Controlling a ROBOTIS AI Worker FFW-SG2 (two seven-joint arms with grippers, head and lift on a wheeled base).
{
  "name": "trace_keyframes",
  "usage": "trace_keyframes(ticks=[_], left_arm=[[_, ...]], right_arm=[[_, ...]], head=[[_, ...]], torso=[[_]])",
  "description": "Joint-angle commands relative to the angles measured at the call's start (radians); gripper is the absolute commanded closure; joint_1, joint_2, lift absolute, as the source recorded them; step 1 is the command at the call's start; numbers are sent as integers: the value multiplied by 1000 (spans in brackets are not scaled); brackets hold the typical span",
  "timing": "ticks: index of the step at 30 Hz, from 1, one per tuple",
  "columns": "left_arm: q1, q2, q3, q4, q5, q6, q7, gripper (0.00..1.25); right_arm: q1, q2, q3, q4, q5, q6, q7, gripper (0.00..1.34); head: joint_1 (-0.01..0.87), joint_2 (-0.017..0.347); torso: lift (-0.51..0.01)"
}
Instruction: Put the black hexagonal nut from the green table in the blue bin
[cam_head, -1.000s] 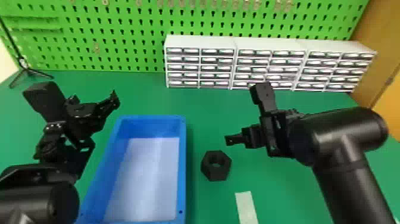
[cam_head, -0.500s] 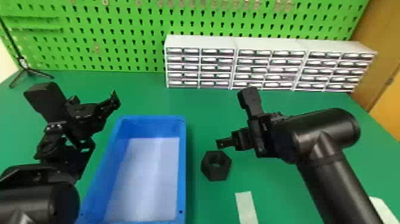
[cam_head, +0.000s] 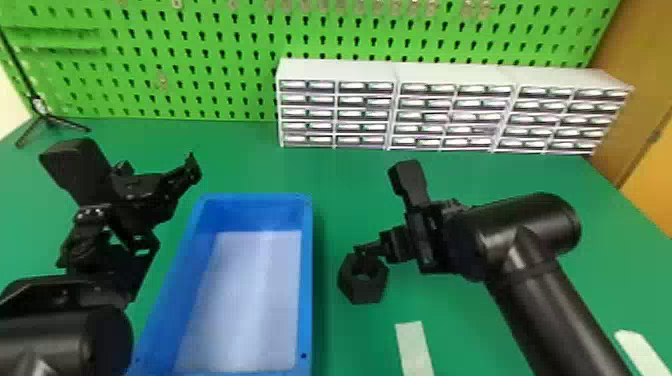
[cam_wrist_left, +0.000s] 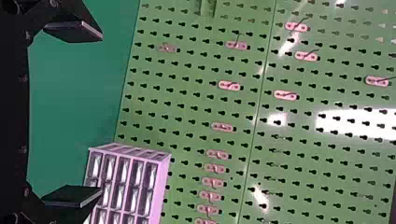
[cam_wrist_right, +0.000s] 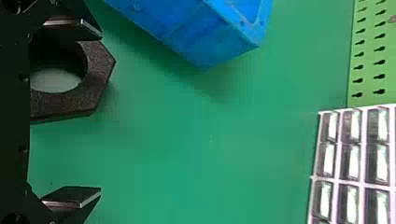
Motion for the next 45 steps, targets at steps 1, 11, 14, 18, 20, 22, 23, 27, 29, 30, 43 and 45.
trace_keyframes(ticks=[1,11,14,18,20,22,23,27,29,30,43,45], left_arm=[[0,0,0,0,0,0,0,125],[0,0,0,0,0,0,0,125],[0,0,0,0,0,0,0,125],[0,0,0,0,0,0,-1,125],[0,0,2,0,0,0,-1,125],[0,0,2,0,0,-1,0,125],[0,0,0,0,0,0,0,125],[0,0,0,0,0,0,0,125],[0,0,2,0,0,0,0,125],[0,0,2,0,0,-1,0,125],[2,0,0,0,0,-1,0,125],[2,0,0,0,0,0,-1,125]], right_arm=[[1,0,6,27,-7,-17,2,130],[-2,1,11,46,4,-24,2,130],[-2,0,15,57,4,-29,3,130],[-2,0,17,64,9,-31,5,128],[-2,0,17,67,12,-32,8,130],[-2,0,17,70,16,-34,12,130],[-1,0,17,72,18,-35,14,130],[-1,1,17,80,33,-38,23,130],[-1,1,17,83,38,-38,26,128],[-1,1,17,86,42,-40,28,128],[4,1,17,104,64,-46,38,128],[4,1,17,107,65,-46,38,128]], head=[[692,8],[692,8],[692,8],[692,8],[692,8],[692,8],[692,8],[692,8],[692,8],[692,8],[692,8],[692,8]], torso=[[-97],[-97],[-97],[-97],[-97],[-97],[-97],[-97],[-97],[-97],[-97],[-97]])
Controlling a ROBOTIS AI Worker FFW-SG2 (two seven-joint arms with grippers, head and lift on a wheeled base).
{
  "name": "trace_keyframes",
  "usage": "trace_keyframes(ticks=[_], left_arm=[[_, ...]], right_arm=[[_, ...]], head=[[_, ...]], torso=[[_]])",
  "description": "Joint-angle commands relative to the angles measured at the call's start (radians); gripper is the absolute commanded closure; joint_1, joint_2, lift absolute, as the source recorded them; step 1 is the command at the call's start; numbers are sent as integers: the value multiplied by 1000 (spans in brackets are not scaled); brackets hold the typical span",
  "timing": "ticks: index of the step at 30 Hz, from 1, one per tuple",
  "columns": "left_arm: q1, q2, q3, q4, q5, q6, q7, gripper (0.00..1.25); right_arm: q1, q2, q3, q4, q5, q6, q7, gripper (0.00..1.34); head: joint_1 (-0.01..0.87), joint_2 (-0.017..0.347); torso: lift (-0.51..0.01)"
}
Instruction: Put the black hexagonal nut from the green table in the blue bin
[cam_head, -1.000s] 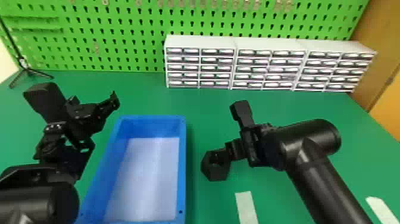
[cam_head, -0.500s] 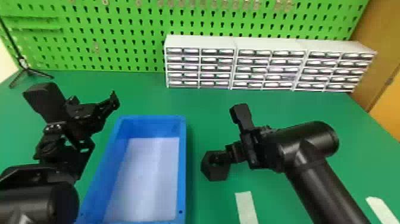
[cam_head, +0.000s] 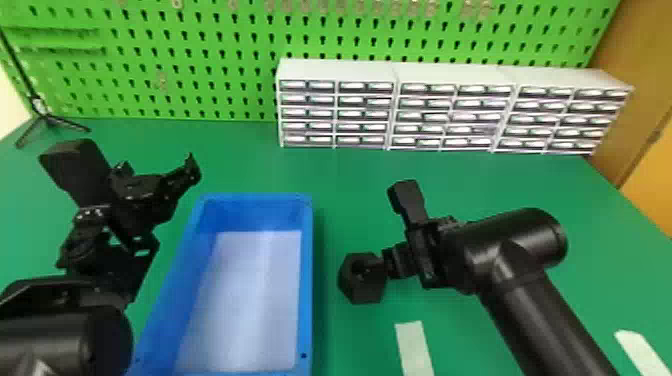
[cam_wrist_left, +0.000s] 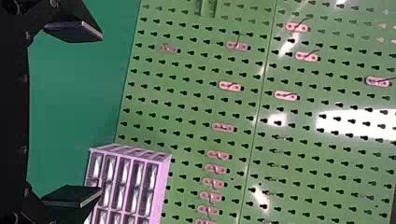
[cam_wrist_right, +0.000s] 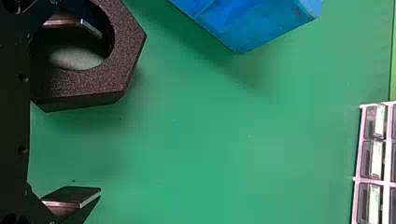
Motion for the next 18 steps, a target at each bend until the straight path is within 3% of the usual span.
trace_keyframes(ticks=[1,18], left_arm=[[0,0,0,0,-1,1,-1,125],[2,0,0,0,-1,-1,0,125]], right_arm=[[0,0,0,6,5,-1,0,128],[6,0,3,15,21,0,7,128]], head=[[692,8],[692,8]], torso=[[-97],[-97]])
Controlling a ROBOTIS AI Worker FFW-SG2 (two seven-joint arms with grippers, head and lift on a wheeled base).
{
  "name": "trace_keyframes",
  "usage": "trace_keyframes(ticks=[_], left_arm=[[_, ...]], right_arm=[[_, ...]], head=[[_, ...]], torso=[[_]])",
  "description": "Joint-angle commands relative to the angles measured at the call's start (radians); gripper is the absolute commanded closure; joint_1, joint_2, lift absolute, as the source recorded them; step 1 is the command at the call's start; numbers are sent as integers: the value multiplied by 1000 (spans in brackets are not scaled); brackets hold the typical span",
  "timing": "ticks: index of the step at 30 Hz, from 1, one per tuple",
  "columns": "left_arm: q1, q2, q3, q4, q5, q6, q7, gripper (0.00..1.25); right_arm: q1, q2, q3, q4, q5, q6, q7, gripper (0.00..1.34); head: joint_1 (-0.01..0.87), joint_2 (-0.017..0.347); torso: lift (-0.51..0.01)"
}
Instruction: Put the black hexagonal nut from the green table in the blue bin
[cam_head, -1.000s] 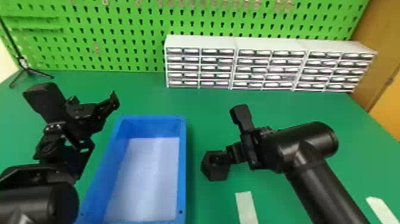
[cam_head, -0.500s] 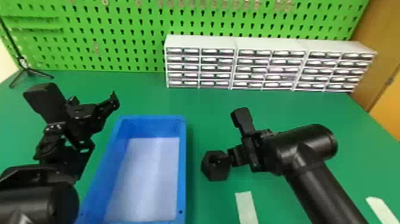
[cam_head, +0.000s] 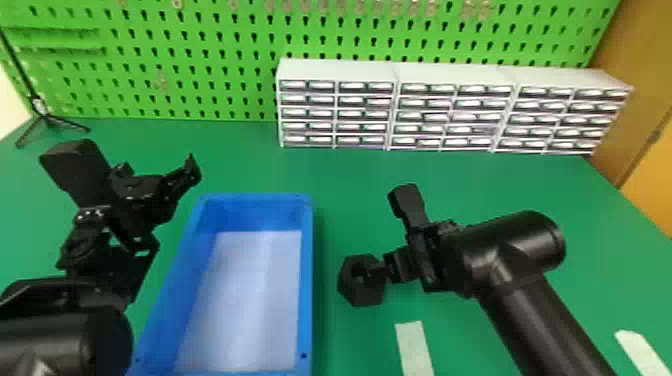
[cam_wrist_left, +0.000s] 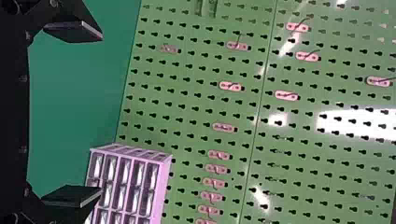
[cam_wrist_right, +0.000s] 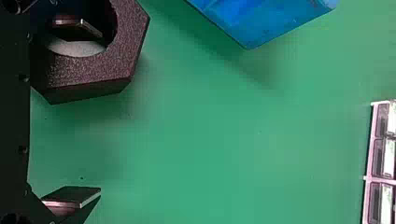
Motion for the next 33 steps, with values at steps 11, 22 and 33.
trace_keyframes(ticks=[11,22,33], left_arm=[[2,0,0,2,0,1,-2,125],[2,0,0,2,0,1,0,125],[2,0,0,2,0,1,0,125]], right_arm=[[3,0,1,4,10,4,3,128],[3,2,2,4,15,4,3,128],[3,2,4,4,15,4,3,133]], head=[[692,8],[692,8],[692,8]], torso=[[-97],[-97],[-97]])
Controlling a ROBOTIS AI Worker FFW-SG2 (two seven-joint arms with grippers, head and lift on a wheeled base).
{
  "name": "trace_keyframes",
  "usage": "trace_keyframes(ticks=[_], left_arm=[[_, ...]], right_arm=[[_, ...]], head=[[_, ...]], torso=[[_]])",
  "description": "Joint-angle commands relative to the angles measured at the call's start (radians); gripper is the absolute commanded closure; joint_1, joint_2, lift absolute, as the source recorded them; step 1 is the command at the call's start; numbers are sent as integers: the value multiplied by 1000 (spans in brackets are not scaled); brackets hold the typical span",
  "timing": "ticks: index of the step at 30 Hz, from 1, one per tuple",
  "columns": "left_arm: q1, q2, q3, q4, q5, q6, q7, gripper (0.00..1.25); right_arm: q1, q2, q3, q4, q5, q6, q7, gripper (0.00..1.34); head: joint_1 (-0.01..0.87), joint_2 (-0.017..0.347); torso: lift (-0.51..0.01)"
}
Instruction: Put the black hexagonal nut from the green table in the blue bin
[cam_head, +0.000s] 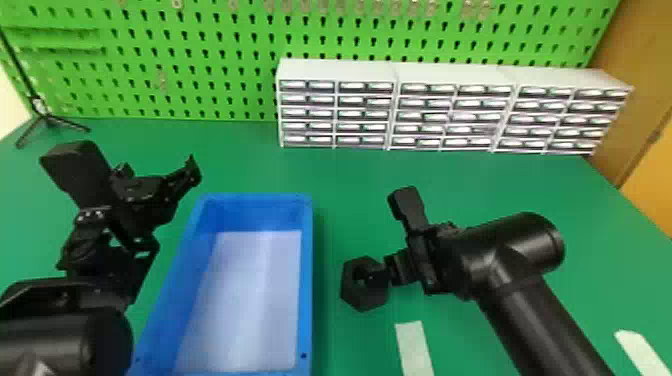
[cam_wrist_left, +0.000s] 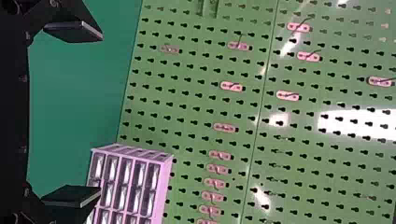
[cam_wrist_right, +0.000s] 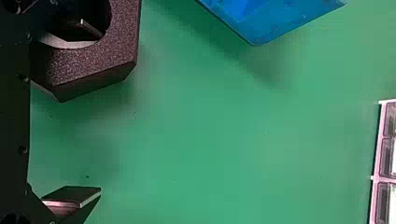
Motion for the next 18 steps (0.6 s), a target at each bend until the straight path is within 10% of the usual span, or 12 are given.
trace_keyframes(ticks=[1,18], left_arm=[[0,0,0,0,0,-1,0,125],[0,0,0,0,0,0,0,125]], right_arm=[[0,0,1,0,0,0,0,133],[0,2,2,0,2,0,2,688]], head=[[692,8],[692,8]], torso=[[-97],[-97]])
